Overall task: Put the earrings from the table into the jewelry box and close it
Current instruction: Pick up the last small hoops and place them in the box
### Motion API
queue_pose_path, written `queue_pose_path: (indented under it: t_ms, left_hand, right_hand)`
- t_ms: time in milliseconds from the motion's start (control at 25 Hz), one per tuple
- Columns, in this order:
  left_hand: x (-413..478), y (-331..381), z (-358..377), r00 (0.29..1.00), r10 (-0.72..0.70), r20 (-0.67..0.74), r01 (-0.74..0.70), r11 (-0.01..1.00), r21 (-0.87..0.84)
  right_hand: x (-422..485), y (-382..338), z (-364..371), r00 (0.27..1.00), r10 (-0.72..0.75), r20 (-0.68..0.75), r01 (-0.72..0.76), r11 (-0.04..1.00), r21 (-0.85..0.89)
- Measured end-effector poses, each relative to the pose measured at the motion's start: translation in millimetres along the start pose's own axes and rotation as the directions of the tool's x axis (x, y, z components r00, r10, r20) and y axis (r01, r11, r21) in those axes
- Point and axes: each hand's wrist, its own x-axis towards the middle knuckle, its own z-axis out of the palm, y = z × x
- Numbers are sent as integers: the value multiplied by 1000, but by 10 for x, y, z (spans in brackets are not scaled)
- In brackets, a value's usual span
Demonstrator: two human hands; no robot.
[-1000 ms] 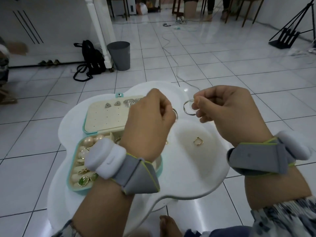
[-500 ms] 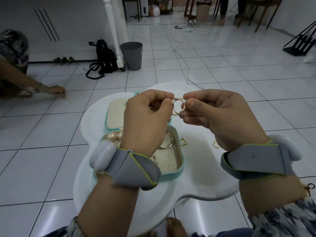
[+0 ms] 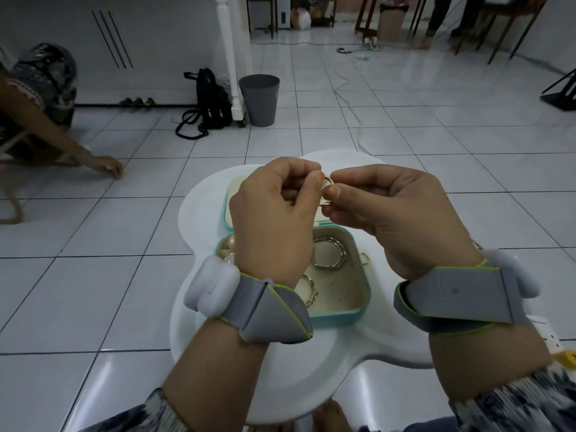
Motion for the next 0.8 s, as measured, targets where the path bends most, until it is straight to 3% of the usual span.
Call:
queue_pose_path:
  t_ms: [120, 280, 480, 680, 800]
  left_hand:
    - [22, -35, -50, 999, 18, 46, -18, 1000, -3]
    - [86, -85, -196, 959, -64, 275, 59, 998, 24]
    - [85, -164, -270, 899, -128, 420, 76, 987, 139]
    - [-63, -130, -197, 809, -173, 562, -67, 923, 380]
    - [-144, -62, -127, 770, -208, 604, -142, 866, 479]
  right_hand:
    - [17, 13, 24, 1000, -16, -18, 15, 999, -43]
    - [30, -1, -11, 1000, -15, 23, 19, 984, -175]
    - [32, 14, -73, 988, 109, 110, -63, 931, -360]
    - [95, 11, -267, 993, 84, -89, -114, 892, -438]
    - [93, 2, -335, 991, 72, -116, -119, 871, -476]
